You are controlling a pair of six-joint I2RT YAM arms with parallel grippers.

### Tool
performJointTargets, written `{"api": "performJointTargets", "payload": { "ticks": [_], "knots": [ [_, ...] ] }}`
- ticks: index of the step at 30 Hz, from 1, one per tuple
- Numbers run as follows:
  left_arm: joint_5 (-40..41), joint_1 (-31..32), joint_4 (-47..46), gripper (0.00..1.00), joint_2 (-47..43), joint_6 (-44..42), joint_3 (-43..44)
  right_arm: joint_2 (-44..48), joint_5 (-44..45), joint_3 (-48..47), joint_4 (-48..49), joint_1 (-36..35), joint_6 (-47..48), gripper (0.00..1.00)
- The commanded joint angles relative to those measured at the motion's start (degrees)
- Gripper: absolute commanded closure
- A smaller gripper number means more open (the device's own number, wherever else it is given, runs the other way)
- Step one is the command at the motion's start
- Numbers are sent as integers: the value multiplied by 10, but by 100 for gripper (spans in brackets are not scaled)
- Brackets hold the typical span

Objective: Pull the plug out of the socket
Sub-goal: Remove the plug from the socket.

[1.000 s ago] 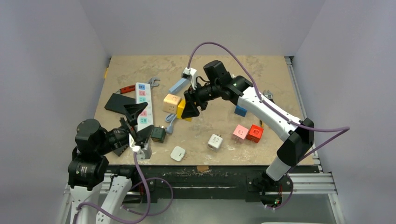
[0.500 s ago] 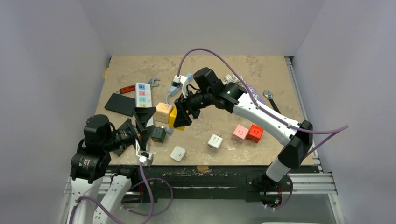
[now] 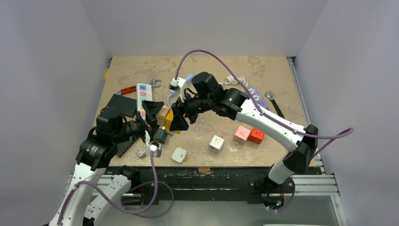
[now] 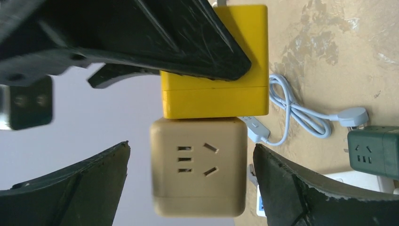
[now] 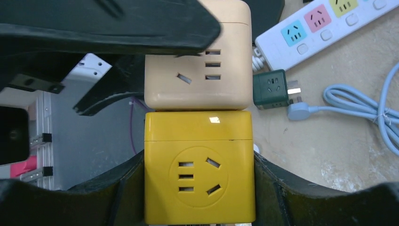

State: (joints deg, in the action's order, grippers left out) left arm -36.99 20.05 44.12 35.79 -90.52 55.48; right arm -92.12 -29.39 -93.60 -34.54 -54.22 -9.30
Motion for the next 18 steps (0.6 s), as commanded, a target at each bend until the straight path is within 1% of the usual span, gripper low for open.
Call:
{"api": "performJointTargets", "payload": {
  "ticks": [1,3,8,10,13,18],
  "knots": [
    [34,8,-18,0,10,2,2,57,8,-1,73,-9,-20,100],
    [45,8,-16,0,15,1,2,63,10,5,72,-9,-20,100],
    [56,8,-57,0,20,3,-1,61,11,13,65,-13,-18,100],
    [53,12,-67,4,21,8,2,56,16,13,66,-16,-19,100],
    [69,40,-82,10,18,25,2,43,25,4,67,-23,-19,100],
    [98,89,-80,13,3,34,-7,15,49,-31,61,-33,-22,100]
  ]
}}
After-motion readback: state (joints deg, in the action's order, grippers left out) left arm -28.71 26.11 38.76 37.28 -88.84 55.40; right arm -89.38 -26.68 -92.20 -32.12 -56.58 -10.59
